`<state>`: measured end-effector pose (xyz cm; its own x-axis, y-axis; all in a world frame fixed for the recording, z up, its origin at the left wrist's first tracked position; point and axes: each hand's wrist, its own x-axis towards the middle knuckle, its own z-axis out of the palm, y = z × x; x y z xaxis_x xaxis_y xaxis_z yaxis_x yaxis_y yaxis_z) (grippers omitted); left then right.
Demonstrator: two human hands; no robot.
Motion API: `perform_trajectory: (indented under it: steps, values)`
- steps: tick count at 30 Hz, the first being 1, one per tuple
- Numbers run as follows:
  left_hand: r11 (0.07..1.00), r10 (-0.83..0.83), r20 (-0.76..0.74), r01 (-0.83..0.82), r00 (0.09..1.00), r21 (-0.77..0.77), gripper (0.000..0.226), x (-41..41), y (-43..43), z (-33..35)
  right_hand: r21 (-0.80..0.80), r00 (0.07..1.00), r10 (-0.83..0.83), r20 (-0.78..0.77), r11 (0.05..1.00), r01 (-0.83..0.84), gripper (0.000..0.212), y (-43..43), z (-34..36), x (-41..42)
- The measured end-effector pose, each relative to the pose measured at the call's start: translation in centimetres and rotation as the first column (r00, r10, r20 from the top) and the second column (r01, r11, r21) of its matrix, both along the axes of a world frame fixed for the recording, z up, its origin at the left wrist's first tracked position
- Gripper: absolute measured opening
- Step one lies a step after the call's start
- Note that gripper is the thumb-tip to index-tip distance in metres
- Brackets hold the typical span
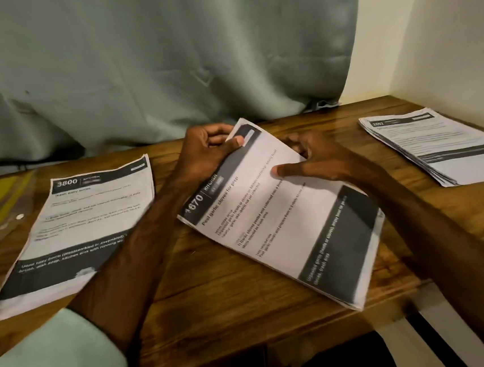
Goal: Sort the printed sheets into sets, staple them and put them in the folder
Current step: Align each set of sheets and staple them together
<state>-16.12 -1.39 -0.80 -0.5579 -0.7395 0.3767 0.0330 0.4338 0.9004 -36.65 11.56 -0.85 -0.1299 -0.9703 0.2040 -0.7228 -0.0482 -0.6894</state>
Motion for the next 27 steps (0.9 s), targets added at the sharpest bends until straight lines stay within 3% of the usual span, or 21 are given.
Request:
perform_trajectory:
  steps: [4,7,10,13,15,17,19,21,24,27]
  values:
    - [0.999,0.053,-0.025,-0.053,0.998,0.008,0.026,2.4,-0.6,1.9,0.062,0.97,0.093,0.226,0.992,-0.109,0.029,0.9,0.9,0.2]
    - [0.976,0.17,0.044,-0.162,0.984,-0.147,0.033,4.6,-1.2,3.2,-0.008,0.955,0.081,0.284,0.997,-0.082,0.027,0.7,1.5,1.0]
    - [0.827,0.488,0.154,-0.398,0.859,-0.396,0.069,7.9,-1.5,3.5,-0.101,0.937,0.044,0.346,0.995,-0.01,0.022,0.5,2.6,2.6]
    - [0.768,0.614,0.169,-0.534,0.771,-0.355,0.097,11.5,-0.5,2.1,-0.184,0.886,0.041,0.461,0.982,0.05,0.023,0.3,3.8,4.6]
    - [0.837,0.547,0.148,-0.537,0.824,-0.104,0.083,13.8,0.8,1.6,-0.221,0.853,0.014,0.521,0.968,0.119,0.024,-0.6,4.0,6.3]
    - [0.911,0.352,0.123,-0.37,0.928,0.18,0.044,15.5,2.1,1.4,-0.24,0.813,-0.011,0.582,0.953,0.185,0.022,-1.7,4.0,8.1]
    - [0.932,0.168,0.104,-0.192,0.98,0.308,0.03,17.6,3.1,1.4,-0.233,0.777,-0.037,0.629,0.944,0.233,0.021,-3.0,3.5,10.6]
    - [0.936,0.161,0.144,-0.198,0.976,0.292,0.027,18.5,3.1,1.2,-0.223,0.727,-0.073,0.683,0.927,0.303,0.016,-4.3,3.0,12.5]
    - [0.916,0.302,0.123,-0.323,0.945,0.236,0.024,20.6,1.8,1.4,-0.174,0.663,-0.058,0.747,0.944,0.279,0.015,-6.5,2.4,15.4]
    - [0.864,0.457,0.111,-0.47,0.883,0.182,0.026,22.8,-0.4,2.0,-0.088,0.698,-0.062,0.713,0.98,0.177,0.024,-8.3,1.9,17.0]
